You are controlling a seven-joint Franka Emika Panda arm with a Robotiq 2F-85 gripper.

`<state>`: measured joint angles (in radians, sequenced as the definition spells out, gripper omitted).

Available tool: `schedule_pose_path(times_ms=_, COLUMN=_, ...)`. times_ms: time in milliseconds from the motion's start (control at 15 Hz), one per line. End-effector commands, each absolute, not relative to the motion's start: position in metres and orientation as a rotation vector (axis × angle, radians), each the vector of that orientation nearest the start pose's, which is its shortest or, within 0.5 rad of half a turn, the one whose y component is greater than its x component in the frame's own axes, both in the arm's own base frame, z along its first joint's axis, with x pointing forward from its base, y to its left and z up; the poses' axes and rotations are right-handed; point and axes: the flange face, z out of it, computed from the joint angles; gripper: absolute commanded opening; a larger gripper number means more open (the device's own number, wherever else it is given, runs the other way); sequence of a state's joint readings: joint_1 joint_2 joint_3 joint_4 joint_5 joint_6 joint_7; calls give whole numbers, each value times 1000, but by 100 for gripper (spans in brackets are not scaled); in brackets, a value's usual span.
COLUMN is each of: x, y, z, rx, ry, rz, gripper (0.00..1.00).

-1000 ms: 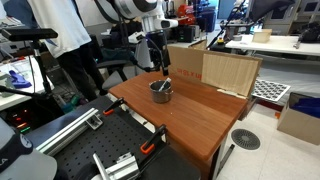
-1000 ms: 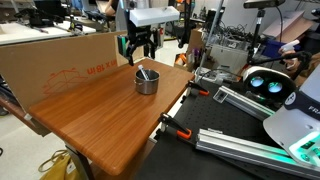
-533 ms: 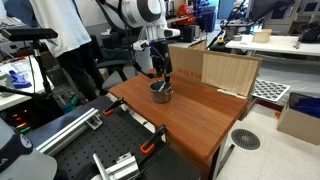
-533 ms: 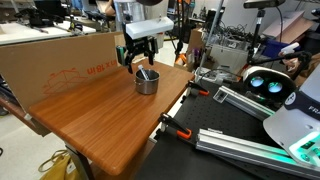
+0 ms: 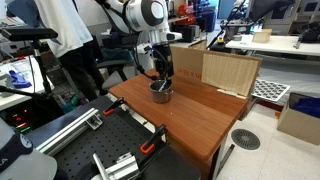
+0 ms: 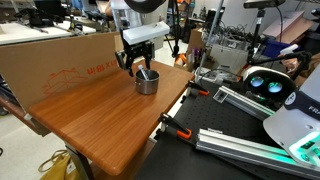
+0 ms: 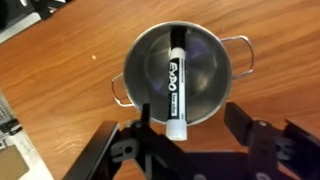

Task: Take out the marker from the silver pot

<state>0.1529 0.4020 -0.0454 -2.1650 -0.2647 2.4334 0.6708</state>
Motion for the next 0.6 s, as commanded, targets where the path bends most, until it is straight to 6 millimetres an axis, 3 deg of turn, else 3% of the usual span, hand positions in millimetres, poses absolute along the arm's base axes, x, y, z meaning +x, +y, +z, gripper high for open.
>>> schedule_pose_path(times_ms=0, x=555, y=60, z=194, rx=-3316, ry=598, rz=104, gripper=51)
schedule_pose_path(times_ms=400, x=558, y=61, z=198, rx=-3322, ry=597, rz=103, gripper=8)
schedule_pose_path(times_ms=533, x=558, y=60, z=199, rx=-3324, ry=601, rz=106, gripper=6)
